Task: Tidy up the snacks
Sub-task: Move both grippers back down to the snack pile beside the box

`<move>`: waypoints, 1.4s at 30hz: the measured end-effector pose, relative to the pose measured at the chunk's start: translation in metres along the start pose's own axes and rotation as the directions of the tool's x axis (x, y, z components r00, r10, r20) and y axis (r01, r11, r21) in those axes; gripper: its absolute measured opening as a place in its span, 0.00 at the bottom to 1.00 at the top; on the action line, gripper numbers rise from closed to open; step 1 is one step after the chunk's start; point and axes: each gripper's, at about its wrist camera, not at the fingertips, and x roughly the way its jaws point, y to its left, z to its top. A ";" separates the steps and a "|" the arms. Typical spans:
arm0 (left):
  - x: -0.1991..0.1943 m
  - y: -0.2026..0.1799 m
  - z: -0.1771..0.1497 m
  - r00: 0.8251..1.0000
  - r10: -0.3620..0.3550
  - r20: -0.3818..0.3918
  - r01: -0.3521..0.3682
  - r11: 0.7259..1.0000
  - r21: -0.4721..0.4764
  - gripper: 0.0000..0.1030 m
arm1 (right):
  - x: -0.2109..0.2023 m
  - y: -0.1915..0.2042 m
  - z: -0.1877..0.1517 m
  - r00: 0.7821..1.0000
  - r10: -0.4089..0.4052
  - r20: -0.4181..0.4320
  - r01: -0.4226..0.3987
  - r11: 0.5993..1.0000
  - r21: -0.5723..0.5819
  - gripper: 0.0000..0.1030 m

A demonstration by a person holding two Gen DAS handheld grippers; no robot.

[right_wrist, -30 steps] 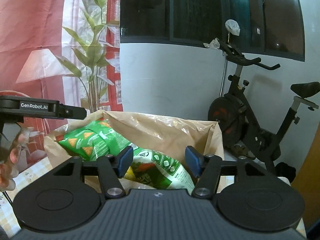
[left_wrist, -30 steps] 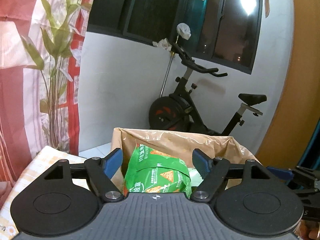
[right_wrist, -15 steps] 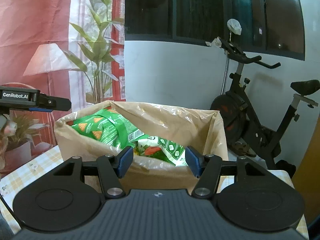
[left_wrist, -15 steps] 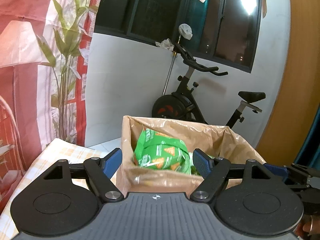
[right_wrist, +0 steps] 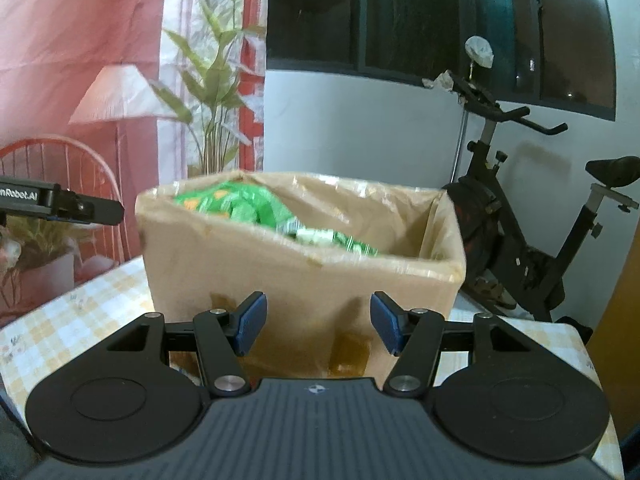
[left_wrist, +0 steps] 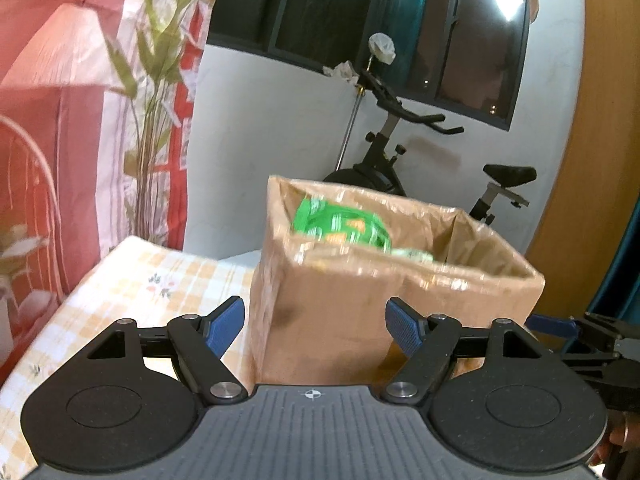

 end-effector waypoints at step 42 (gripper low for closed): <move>0.041 0.021 -0.073 0.974 0.029 -0.223 -0.045 0.997 -0.067 0.76 | 0.034 -0.034 -0.100 0.951 -0.066 -0.300 0.081 0.996 0.035 0.59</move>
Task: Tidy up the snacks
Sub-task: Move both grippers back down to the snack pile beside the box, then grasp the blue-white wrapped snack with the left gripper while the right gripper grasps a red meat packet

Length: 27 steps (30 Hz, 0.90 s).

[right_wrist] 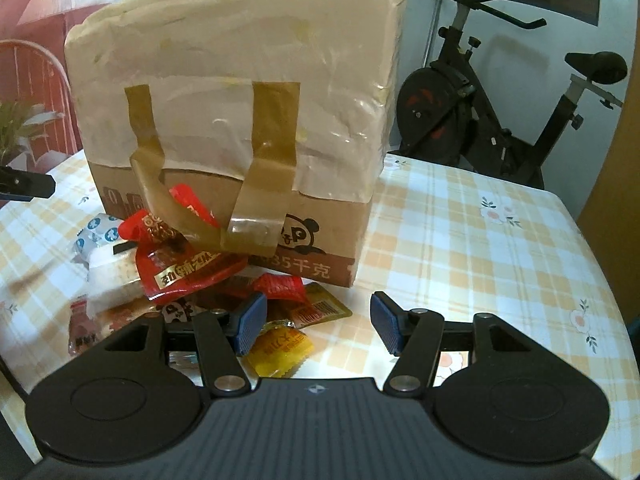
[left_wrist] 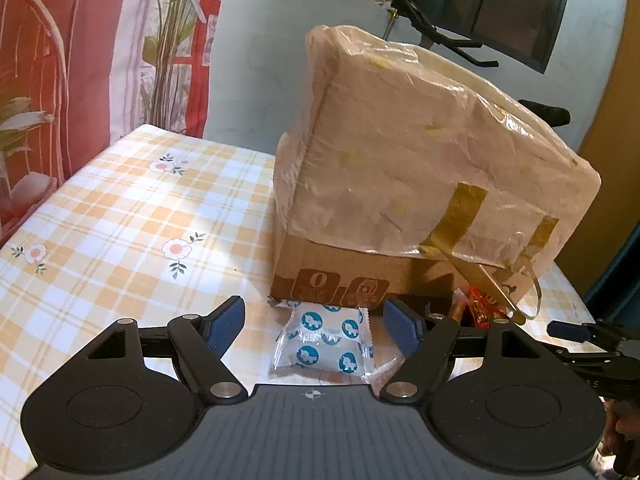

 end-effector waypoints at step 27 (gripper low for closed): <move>-0.006 0.002 -0.004 1.000 -0.017 0.002 0.017 1.000 -0.012 0.75 | 0.011 0.031 0.028 0.959 0.280 0.032 -0.277 0.958 -0.073 0.72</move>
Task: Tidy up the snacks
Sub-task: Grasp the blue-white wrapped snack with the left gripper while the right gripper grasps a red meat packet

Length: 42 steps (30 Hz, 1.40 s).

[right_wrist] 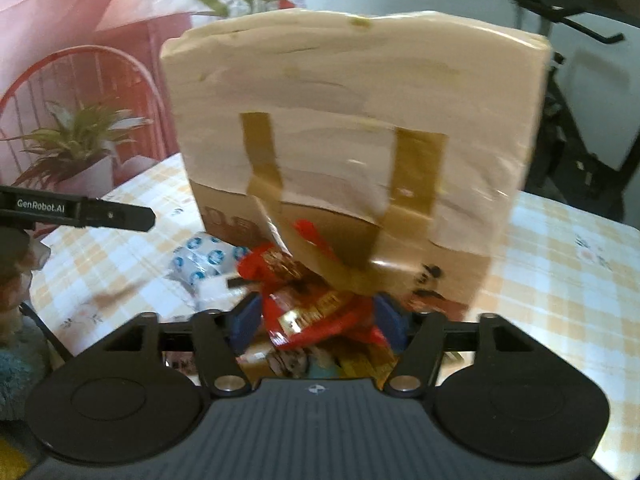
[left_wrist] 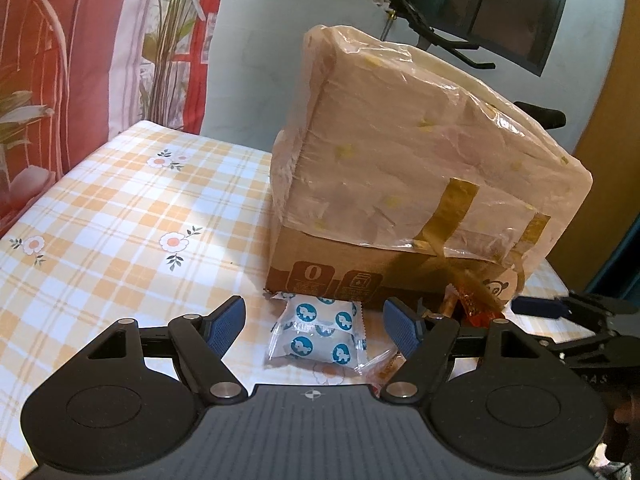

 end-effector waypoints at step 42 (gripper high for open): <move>-0.003 0.004 -0.003 1.000 -0.001 -0.003 0.001 1.000 -0.025 0.75 | 0.026 -0.013 0.007 0.993 0.099 -0.063 -0.093 0.991 0.093 0.80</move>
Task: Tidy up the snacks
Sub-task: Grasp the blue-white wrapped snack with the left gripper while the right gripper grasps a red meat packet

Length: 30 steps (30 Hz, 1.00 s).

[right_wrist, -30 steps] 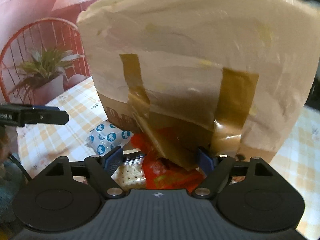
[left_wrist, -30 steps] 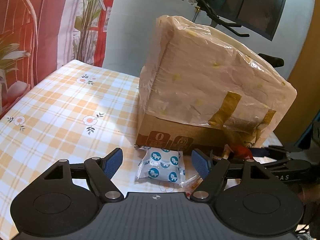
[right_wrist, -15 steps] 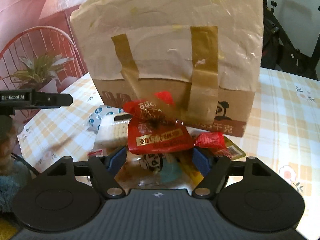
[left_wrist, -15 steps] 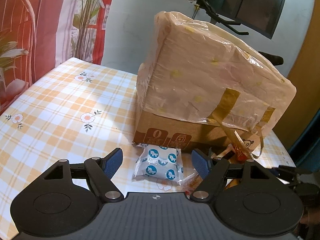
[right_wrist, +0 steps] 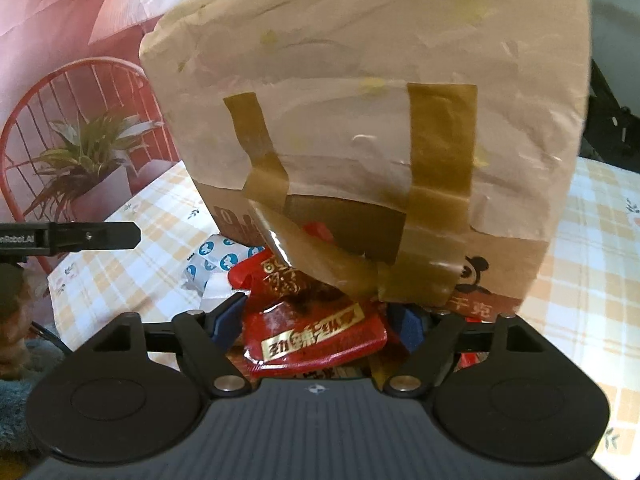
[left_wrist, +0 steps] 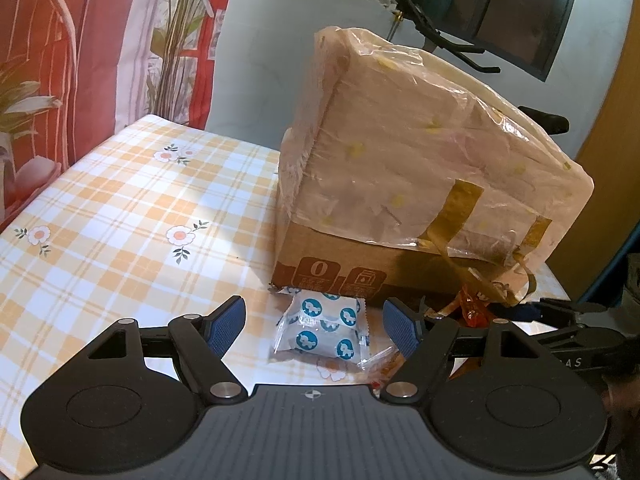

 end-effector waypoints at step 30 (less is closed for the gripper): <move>0.094 -0.013 0.005 0.977 0.013 -0.211 0.014 0.992 0.125 0.76 | -0.025 0.026 -0.012 0.992 -0.100 0.074 0.100 0.995 -0.003 0.42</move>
